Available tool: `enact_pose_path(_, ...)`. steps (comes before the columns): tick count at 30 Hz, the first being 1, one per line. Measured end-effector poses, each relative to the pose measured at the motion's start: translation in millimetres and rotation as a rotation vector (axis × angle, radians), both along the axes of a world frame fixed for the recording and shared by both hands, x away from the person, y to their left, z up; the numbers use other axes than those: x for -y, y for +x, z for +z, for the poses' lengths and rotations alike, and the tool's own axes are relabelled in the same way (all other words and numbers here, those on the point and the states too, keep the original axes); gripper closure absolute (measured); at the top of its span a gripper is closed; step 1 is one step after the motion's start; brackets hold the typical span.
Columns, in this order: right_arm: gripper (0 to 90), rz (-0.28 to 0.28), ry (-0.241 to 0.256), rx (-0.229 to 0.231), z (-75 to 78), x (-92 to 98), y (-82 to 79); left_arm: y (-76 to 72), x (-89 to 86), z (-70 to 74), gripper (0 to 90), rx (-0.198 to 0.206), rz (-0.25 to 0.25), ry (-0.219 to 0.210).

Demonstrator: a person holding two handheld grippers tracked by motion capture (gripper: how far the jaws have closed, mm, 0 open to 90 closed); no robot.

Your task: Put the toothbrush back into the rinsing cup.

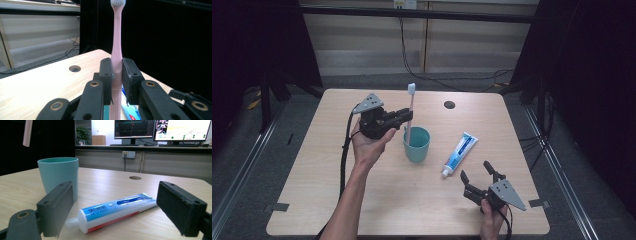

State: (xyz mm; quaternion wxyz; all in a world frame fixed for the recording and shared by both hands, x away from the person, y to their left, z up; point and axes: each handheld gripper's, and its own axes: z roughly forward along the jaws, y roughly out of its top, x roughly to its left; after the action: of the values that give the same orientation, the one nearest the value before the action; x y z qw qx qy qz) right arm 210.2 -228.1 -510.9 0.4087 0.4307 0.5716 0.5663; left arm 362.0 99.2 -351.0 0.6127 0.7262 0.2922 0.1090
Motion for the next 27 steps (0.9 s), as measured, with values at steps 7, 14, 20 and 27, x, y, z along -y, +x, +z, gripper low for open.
enact_pose_path(7,13.6,0.005,0.003,0.000,-0.1,0.0,-0.3,3.8,10.8,-1.3,79.2,0.011,-0.001,-0.006)
enact_pose_path(14,13.7,0.007,0.002,0.002,-0.1,0.0,-0.3,11.8,15.5,-6.8,79.1,-0.001,-0.003,0.010)
enact_pose_path(20,13.7,0.010,0.001,0.002,-0.1,0.2,-0.2,14.4,18.9,-14.3,79.1,-0.003,0.001,0.028)
enact_pose_path(27,13.6,0.011,-0.001,0.004,-0.1,0.3,-0.2,19.7,21.4,-24.0,79.1,-0.010,0.004,0.036)
